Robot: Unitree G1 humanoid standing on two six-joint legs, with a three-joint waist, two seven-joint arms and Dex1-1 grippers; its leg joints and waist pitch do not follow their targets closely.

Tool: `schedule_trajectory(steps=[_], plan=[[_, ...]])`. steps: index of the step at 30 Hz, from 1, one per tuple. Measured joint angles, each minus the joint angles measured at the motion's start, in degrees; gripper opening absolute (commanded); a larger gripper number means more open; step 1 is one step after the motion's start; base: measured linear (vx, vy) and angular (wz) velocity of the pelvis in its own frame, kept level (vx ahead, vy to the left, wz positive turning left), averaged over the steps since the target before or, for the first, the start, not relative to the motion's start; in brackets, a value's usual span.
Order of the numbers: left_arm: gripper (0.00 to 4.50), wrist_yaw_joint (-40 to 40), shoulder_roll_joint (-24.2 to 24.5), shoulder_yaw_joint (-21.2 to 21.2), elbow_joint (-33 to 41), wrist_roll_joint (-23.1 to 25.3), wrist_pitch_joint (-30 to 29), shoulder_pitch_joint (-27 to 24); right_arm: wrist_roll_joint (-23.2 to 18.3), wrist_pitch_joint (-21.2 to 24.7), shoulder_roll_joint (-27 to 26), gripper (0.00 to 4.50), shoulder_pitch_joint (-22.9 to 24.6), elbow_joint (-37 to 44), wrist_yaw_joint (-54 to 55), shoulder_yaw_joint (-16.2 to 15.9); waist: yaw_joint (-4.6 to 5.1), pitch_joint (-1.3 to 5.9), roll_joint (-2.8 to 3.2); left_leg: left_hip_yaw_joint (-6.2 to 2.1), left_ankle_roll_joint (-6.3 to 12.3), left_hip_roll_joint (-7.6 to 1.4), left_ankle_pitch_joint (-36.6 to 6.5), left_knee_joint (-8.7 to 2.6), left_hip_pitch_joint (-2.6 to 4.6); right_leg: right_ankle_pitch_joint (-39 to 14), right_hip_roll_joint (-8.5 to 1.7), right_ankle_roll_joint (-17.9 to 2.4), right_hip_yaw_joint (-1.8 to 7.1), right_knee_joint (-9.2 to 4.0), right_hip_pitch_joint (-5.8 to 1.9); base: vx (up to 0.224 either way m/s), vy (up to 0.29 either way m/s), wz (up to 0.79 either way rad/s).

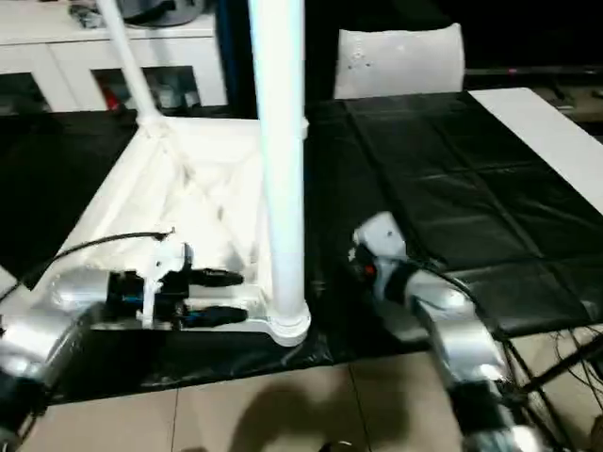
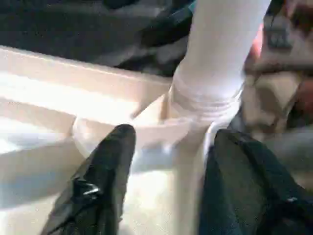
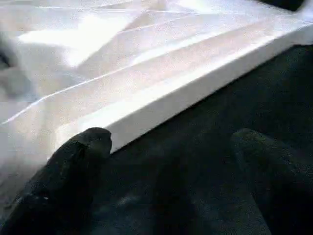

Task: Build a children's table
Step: Rotate table base, then rotate leg to tighten

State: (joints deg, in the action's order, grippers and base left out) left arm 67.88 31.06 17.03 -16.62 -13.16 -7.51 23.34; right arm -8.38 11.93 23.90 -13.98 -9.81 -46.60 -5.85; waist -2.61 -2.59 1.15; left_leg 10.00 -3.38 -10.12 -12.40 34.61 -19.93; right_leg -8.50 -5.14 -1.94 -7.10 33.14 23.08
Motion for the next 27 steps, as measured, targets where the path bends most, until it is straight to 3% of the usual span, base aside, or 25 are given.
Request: schedule_trajectory(steps=[7, 18, 27], plan=[[2.03, 3.36, -0.99, 2.11, -5.04, 2.22, 3.17, 3.91, -2.44, 1.29, 3.25, 4.50, 3.07, 5.41, -6.20, -1.37, -0.01, 0.03, 0.05, 0.00, 0.00, 0.00, 0.00, -0.05, 0.03, 0.00, 0.00, 0.01, 0.00, 0.00, 0.00, 0.000, 0.000, 0.00], [1.15, 11.75, 1.44, 3.94, -0.28, -0.53, -3.94, 3.18, -2.59, 2.66, 5.75, 4.50, 5.06, 8.13, -7.21, -1.37, -0.72, 0.08, 0.30, 0.00, 0.00, 0.02, 0.00, -0.03, 0.07, 0.00, -0.02, 0.01, 0.00, 0.00, -0.02, 0.000, 0.000, 0.00], [0.41, 6.55, 1.10, 6.71, -4.42, 8.54, 3.68, 3.27, -2.45, 2.69, 5.83, 4.50, 5.43, 9.46, -6.87, -1.67, -0.64, 0.18, 0.52, -0.02, 0.00, 0.02, 0.00, -0.03, 0.09, -0.01, -0.02, 0.03, -0.03, -0.03, -0.06, 0.000, 0.000, 0.00]])
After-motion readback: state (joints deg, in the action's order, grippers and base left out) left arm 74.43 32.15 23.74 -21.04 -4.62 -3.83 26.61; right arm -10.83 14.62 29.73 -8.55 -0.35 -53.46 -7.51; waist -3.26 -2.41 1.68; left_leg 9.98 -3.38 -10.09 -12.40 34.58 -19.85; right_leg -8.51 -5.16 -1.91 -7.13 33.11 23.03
